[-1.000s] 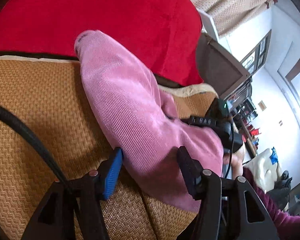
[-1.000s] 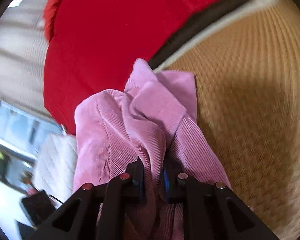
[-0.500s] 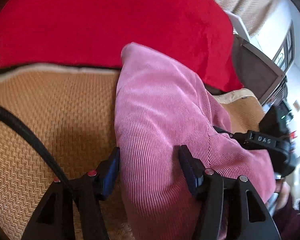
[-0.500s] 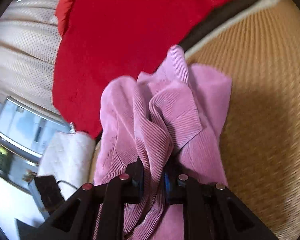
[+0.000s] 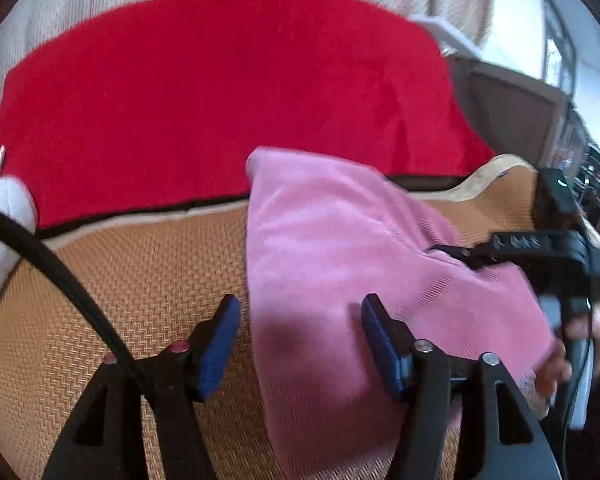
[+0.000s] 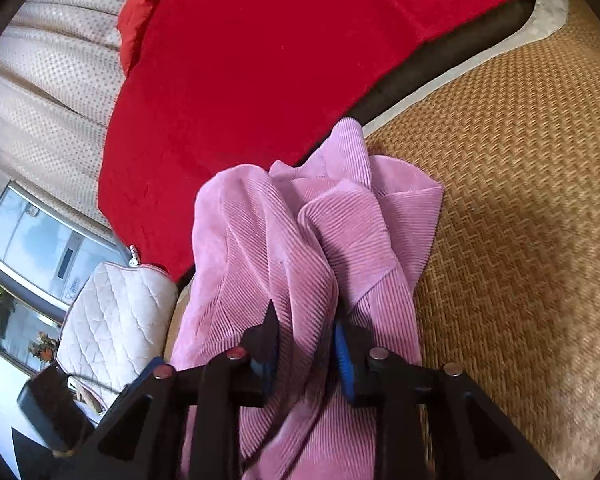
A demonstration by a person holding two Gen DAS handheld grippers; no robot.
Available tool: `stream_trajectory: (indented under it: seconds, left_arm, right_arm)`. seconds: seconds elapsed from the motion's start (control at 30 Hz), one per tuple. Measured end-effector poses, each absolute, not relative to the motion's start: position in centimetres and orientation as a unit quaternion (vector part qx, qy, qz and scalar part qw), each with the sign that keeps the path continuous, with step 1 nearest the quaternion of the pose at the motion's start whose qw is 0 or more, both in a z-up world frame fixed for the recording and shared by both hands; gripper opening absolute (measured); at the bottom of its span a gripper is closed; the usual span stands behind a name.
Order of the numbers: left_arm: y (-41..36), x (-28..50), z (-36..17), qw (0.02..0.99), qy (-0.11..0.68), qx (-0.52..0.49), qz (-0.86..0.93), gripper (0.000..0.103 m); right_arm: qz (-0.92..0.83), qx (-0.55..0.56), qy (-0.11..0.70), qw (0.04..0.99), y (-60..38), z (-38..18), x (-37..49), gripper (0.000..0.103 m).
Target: Fold large clothes
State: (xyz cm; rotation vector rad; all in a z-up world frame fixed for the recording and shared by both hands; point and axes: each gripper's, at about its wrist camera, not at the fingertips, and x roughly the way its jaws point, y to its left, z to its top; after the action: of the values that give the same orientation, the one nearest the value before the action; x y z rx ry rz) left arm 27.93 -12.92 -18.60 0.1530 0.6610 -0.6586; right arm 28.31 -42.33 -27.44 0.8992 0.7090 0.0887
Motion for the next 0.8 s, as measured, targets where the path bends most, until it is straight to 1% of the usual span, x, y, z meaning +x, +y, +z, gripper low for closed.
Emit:
stream_trajectory:
  seconds: [0.03,0.07,0.1,0.13,0.17,0.2,0.27,0.33,0.47,0.53,0.57,0.6,0.63,0.7,0.73,0.77,0.8]
  left_arm:
    - [-13.5,27.2,-19.4,0.886,0.325,0.094,-0.316,0.067]
    - [-14.3,26.5,-20.6,0.885,0.327,0.126,-0.306,0.067]
    - [-14.9,25.8,-21.0,0.890,0.312,0.146,-0.299,0.067]
    - [-15.1,25.2,-20.9,0.895,0.293,0.164,-0.294,0.067]
    - [-15.2,25.2,-20.5,0.894,0.290,0.176,-0.294,0.067]
    - [-14.7,25.6,-20.2,0.891,0.297,0.168,-0.300,0.067]
    - [-13.0,27.1,-19.7,0.883,0.333,0.109,-0.311,0.067]
    - [-11.6,28.0,-19.3,0.875,0.363,0.056,-0.314,0.067]
    - [-9.4,27.4,-17.7,0.895,0.333,0.050,-0.293,0.067]
    - [-8.3,27.1,-17.0,0.904,0.317,0.049,-0.284,0.067]
    - [-8.4,27.2,-16.6,0.909,0.309,0.052,-0.273,0.067]
    - [-8.2,27.5,-16.6,0.914,0.304,0.055,-0.264,0.067]
    - [-8.1,27.3,-16.3,0.917,0.301,0.059,-0.255,0.067]
    - [-7.8,27.7,-16.9,0.917,0.314,0.073,-0.234,0.067]
    - [-8.9,28.1,-18.0,0.910,0.335,0.089,-0.228,0.067]
    - [-10.1,28.6,-19.9,0.891,0.369,0.118,-0.238,0.067]
    - [-11.2,28.6,-21.3,0.882,0.380,0.144,-0.241,0.068]
  right_arm:
    - [0.036,0.421,0.335,0.842,-42.6,-26.6,27.8,0.040]
    - [0.028,0.415,0.334,0.846,-42.7,-26.0,27.3,0.052]
    - [0.020,0.409,0.330,0.850,-42.8,-25.6,26.4,0.062]
    - [0.012,0.400,0.321,0.858,-42.7,-24.7,25.5,0.062]
    - [0.012,0.391,0.311,0.866,-42.4,-24.0,24.8,0.062]
    - [0.015,0.379,0.302,0.874,-42.1,-23.1,23.9,0.062]
    - [0.026,0.346,0.295,0.890,-41.0,-21.2,22.3,0.062]
    - [0.047,0.309,0.293,0.904,-39.5,-19.6,21.6,0.059]
    - [0.094,0.267,0.288,0.915,-36.1,-17.1,21.2,0.053]
    - [0.112,0.248,0.292,0.917,-34.6,-16.5,21.3,0.048]
    - [0.117,0.237,0.296,0.918,-33.9,-16.4,21.4,0.041]
    - [0.122,0.227,0.303,0.918,-33.3,-16.5,21.5,0.039]
    - [0.124,0.216,0.312,0.917,-32.8,-16.9,21.8,0.038]
    - [0.104,0.184,0.351,0.912,-32.1,-18.8,22.5,0.031]
    - [0.084,0.167,0.387,0.903,-32.0,-20.5,23.3,0.032]
    - [0.072,0.158,0.408,0.896,-32.2,-22.1,23.6,0.032]
    - [0.075,0.166,0.418,0.890,-32.7,-23.7,23.6,0.032]
